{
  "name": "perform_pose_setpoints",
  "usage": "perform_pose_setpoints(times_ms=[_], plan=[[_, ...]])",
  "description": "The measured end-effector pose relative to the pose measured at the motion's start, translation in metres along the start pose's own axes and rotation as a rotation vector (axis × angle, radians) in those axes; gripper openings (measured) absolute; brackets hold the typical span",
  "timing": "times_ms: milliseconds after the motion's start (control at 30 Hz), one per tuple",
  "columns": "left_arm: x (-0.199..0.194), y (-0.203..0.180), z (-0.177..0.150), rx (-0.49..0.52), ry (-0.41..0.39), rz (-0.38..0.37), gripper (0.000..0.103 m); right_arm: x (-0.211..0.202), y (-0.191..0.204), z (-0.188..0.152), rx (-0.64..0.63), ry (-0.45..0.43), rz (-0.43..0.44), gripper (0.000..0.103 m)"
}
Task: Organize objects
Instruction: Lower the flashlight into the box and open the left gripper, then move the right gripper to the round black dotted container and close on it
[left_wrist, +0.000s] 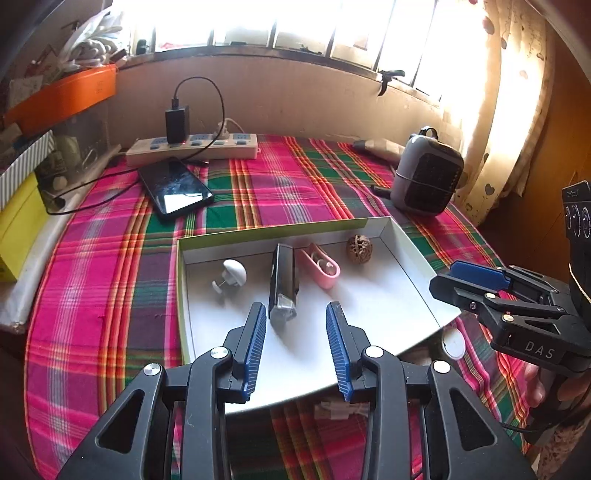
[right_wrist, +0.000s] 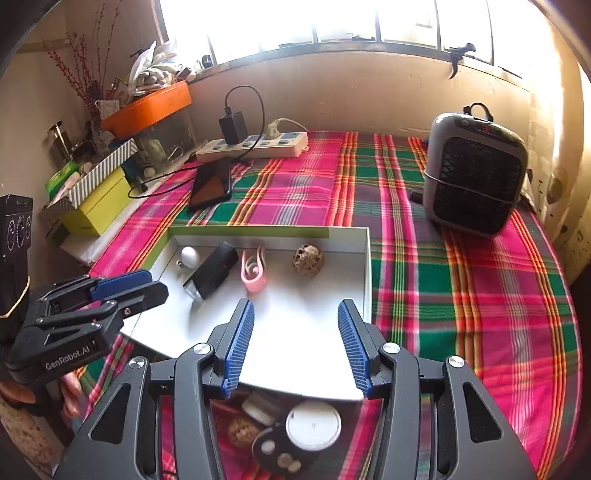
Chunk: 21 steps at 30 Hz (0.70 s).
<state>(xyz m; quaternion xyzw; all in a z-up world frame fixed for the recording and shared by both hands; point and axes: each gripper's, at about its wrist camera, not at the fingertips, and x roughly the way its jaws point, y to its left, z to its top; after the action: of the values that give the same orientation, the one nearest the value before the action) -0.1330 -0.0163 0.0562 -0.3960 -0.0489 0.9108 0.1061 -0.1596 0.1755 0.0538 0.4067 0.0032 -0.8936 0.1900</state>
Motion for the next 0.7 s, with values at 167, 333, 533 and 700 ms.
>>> perform_pose_setpoints(times_ms=[167, 333, 533, 700], plan=[[-0.018, -0.003, -0.017, 0.012, -0.021, 0.004, 0.032, -0.013, 0.001, -0.020, 0.008, -0.008, -0.002, 0.049], [-0.022, -0.007, -0.035, 0.010, -0.006, -0.019, 0.032, -0.025, 0.002, -0.047, 0.016, -0.021, -0.015, 0.049], [-0.022, -0.014, -0.050, 0.012, 0.016, -0.045, 0.032, -0.028, 0.003, -0.072, 0.017, -0.004, -0.035, 0.049], [-0.020, -0.017, -0.059, 0.014, 0.043, -0.075, 0.032, -0.028, 0.006, -0.082, 0.015, 0.000, -0.028, 0.049]])
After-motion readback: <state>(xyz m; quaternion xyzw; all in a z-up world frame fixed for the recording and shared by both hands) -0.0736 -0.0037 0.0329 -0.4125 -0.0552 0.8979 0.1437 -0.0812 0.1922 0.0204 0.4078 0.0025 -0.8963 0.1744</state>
